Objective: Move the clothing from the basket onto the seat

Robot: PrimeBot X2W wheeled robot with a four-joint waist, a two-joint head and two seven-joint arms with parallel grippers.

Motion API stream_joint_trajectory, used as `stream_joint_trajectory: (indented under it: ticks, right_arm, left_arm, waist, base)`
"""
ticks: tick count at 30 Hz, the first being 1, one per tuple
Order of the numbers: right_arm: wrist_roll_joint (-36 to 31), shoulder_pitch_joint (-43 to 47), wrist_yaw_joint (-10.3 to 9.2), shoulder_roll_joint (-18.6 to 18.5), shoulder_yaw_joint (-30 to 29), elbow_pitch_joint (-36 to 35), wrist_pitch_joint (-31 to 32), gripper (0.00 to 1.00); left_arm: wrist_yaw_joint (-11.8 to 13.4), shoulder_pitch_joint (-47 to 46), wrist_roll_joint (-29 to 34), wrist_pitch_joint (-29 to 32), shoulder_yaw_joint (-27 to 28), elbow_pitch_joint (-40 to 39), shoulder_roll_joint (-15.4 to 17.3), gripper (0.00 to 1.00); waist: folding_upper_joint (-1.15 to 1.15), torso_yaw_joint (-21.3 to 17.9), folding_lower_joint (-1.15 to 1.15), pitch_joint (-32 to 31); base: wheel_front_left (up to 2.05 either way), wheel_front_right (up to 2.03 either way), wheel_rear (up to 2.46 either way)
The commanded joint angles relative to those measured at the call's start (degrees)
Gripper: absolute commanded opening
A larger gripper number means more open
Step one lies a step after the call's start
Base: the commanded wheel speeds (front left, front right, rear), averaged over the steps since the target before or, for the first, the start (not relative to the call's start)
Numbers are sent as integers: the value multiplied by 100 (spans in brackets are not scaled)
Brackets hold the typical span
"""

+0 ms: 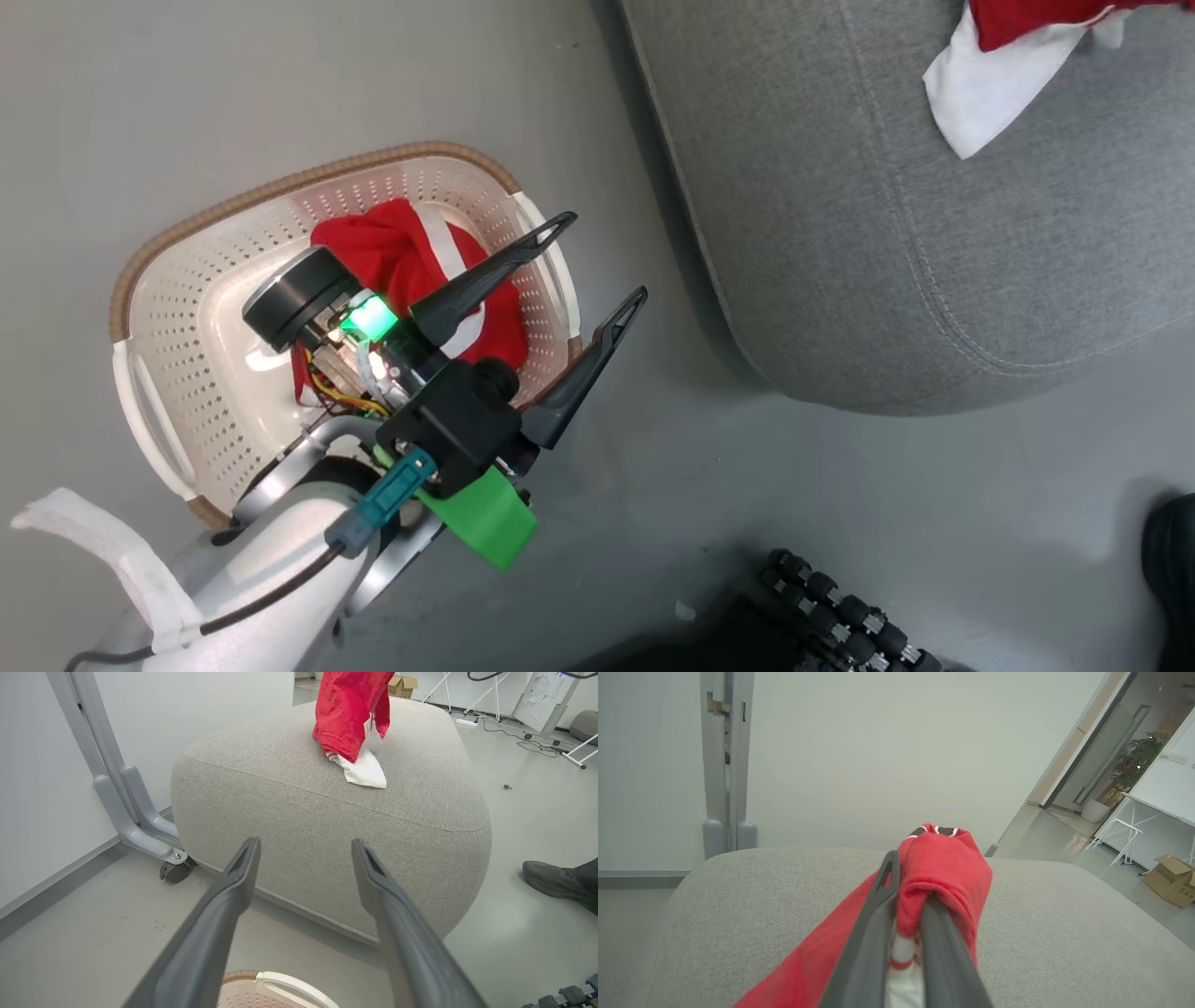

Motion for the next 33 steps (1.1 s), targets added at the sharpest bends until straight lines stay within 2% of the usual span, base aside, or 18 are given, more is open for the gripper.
stream_joint_trajectory:
  ticks: [1, 2, 3, 8, 18, 26, 33]
  right_arm:
    - [14, 26, -6, 87, -57, 221, -15, 4]
    - [35, 74, -6, 116, -134, 433, -16, 60]
    - [27, 104, -6, 138, -167, 569, -16, 100]
    - [163, 444, -6, 398, -390, 815, -17, 100]
    - [371, 1738, -6, 991, -814, -126, -17, 100]
    - [94, 2760, -6, 1519, -445, -1258, -17, 100]
    - [-61, 3440, -6, 1712, 75, -2057, -16, 100]
  left_arm:
    - [-14, -121, 12, -36, -3, 38, 60, 100]
    - [-15, -124, -7, -62, -16, 58, 60, 100]
    - [-14, -128, -17, -74, -27, 74, 53, 100]
    - [6, -144, -49, -199, -85, 193, -29, 100]
    - [264, 102, -125, -636, -27, 520, -216, 100]
    - [790, 528, -331, -1105, 283, 911, -346, 100]
    - [1152, 864, -554, -1503, 568, 1280, -533, 100]
  waist:
    - [0, 221, -1, 296]
    - [0, 231, -1, 312]
    - [0, 241, -1, 322]
    - [0, 302, -1, 264]
    - [0, 367, -1, -251]
    - [0, 458, -1, -881]
    - [0, 823, -1, -1450]
  base:
    - [0, 0, 0]
    - [0, 0, 0]
    - [0, 0, 0]
    - [0, 0, 0]
    - [0, 0, 0]
    - [0, 0, 0]
    - [0, 0, 0]
